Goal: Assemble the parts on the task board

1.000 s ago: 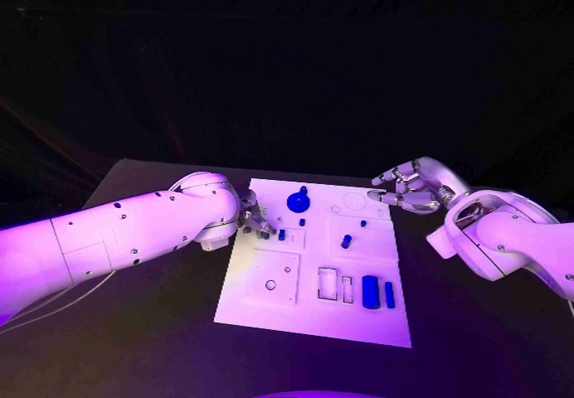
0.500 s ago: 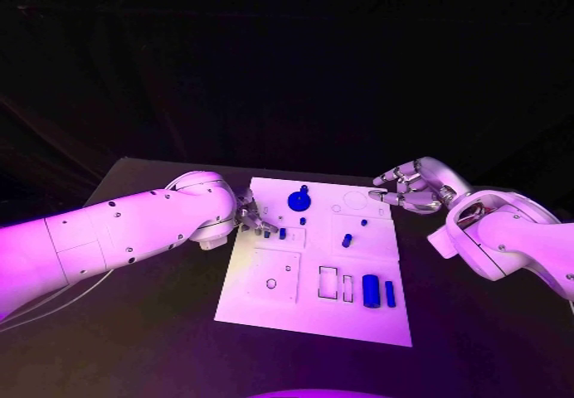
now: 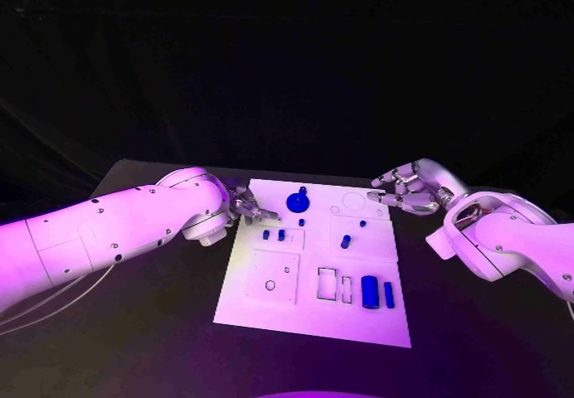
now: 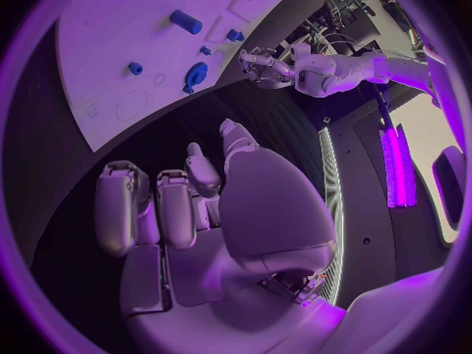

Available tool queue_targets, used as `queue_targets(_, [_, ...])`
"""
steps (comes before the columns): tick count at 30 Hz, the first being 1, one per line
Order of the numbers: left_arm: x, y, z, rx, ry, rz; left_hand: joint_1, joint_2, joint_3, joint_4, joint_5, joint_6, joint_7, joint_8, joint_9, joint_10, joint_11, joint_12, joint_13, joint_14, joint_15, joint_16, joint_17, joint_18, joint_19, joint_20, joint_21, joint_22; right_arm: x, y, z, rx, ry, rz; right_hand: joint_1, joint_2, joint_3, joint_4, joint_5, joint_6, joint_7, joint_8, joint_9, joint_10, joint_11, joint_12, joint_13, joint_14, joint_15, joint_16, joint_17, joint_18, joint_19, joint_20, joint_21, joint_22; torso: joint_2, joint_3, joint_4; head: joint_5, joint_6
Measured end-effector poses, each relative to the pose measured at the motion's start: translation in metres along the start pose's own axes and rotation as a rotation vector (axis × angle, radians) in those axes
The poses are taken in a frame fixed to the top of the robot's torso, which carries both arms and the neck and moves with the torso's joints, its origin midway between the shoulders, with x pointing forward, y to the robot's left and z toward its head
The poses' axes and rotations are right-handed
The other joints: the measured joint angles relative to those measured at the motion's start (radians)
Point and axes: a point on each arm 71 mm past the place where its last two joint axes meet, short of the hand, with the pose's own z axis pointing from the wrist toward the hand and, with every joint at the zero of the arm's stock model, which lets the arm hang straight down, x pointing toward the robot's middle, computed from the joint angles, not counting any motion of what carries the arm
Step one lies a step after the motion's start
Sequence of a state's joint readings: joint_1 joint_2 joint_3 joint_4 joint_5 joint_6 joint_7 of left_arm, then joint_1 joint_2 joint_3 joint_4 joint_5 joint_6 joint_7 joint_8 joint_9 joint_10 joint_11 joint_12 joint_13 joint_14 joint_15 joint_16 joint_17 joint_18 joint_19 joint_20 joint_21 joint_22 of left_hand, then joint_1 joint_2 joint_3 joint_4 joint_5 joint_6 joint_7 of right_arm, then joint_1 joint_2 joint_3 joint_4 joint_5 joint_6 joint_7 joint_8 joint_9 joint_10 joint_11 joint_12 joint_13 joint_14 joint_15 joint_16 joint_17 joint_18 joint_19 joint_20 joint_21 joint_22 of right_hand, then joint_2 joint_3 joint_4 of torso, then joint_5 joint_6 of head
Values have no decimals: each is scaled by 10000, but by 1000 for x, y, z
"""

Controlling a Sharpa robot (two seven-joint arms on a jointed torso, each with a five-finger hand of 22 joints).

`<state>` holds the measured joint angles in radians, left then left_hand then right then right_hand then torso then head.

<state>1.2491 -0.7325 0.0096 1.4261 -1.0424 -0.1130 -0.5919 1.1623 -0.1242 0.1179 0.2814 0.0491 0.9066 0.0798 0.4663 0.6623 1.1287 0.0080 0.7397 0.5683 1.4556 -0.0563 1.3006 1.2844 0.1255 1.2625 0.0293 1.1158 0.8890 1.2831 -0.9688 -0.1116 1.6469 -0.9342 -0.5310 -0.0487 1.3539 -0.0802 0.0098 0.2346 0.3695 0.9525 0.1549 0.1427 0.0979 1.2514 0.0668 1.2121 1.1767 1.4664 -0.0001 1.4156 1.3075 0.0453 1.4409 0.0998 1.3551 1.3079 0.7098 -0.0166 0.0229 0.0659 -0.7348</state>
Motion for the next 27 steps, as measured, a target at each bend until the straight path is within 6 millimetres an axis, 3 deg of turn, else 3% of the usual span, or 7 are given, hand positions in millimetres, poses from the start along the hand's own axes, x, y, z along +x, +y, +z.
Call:
queue_targets(3, [0, -8, -1, 844, -274, -327, 1170, -1, 161, -265, 0, -506, 342, -380, -424, -840, 327, -474, -341, -868, 283, -1580, -1407, 384, -1006, 270, -1585, -1858, 0, 0, 0, 5, -4, -1, 0, 0, 0, 0, 0, 0, 0, 0, 0, -5, -1, -57, -52, 0, 0, -31, 0, 0, -72, -1, -63, 0, 0, 0, 5, -38, 28])
queue_targets(4, [1, -11, -1, 1162, -366, -377, 1526, -8, 246, -350, 0, -602, 438, -516, -596, -1097, 413, -656, -479, -1296, 368, -2296, -2061, 385, -1312, 352, -2060, -2350, 0, 0, 0, 4, -4, 0, 0, 0, 0, 0, 20, 0, 0, 0, 0, -77, 4, -107, -91, 0, 0, -65, 0, 0, -89, 17, -116, -1, 0, 0, 5, -51, 36])
queue_targets(10, [12, -39, 0, 3456, -863, -152, 3762, 30, 1400, -1088, 32, -555, 645, -1346, -1790, -1866, 697, -1911, -1589, -2743, 544, -4772, -4387, 386, -1699, 566, -3018, -3078, 0, 0, 0, 1, 1, 4, 0, 0, 0, 0, 42, -2, -2, 39, 0, -425, -28, -527, -537, 0, 0, -194, -82, -1, -179, -1, -298, -1, 1, -2, 1, -104, 106])
queue_targets(12, [14, -46, 1, 4025, -979, 87, 4129, -94, 1824, -1280, 32, -340, 648, -1561, -2142, -1874, 705, -2254, -1963, -2912, 587, -5179, -4772, 386, -1798, 599, -3120, -3122, 1, -1, 0, 1, 8, 9, 1, -1, -19, 19, 42, -2, -1, 39, 0, -460, 7, -527, -565, 0, 0, -194, -103, -1, -179, -1, -298, -2, 4, -1, -4, -118, 135])
queue_targets(18, [23, -59, 8, 5230, -1246, 1168, 3692, -600, 1858, -1158, 31, -199, 582, -1944, -2784, -1836, 743, -2725, -2575, -2669, 670, -5271, -5121, 385, -1725, 672, -3120, -3165, 2, -1, 1, 6, 29, 33, 2, -2, -28, 28, 42, -2, -1, 39, 0, -461, 8, -527, -570, 0, 0, -194, -105, -1, -179, -1, -298, -3, 9, -2, -7, -158, 185])
queue_targets(22, [27, -64, 12, 5532, -1277, 1844, 3597, -695, 1827, -1126, 31, -31, 598, -2078, -3024, -1871, 777, -2903, -2825, -2403, 669, -5132, -5180, 386, -1485, 687, -3181, -3193, 2, -1, 1, 12, 35, 42, 3, -3, -28, 28, 42, -2, -1, 38, 0, -460, 8, -527, -570, 0, 0, -194, -104, -1, -179, -1, -297, -3, 14, -1, -7, -172, 212])
queue_targets(27, [32, -68, 15, 5651, -1124, 2527, 3597, -695, 1827, -1126, 31, 229, 508, -2177, -3321, -1831, 739, -3054, -3120, -1769, 635, -4096, -4500, 494, -1185, 638, -3000, -3111, 3, -1, 1, 22, 43, 70, 3, -3, -28, 28, 79, -2, -1, 38, -1, -458, 9, -580, -593, 0, 0, -254, -125, -1, -215, -37, -346, -3, 14, -2, -7, -172, 215])
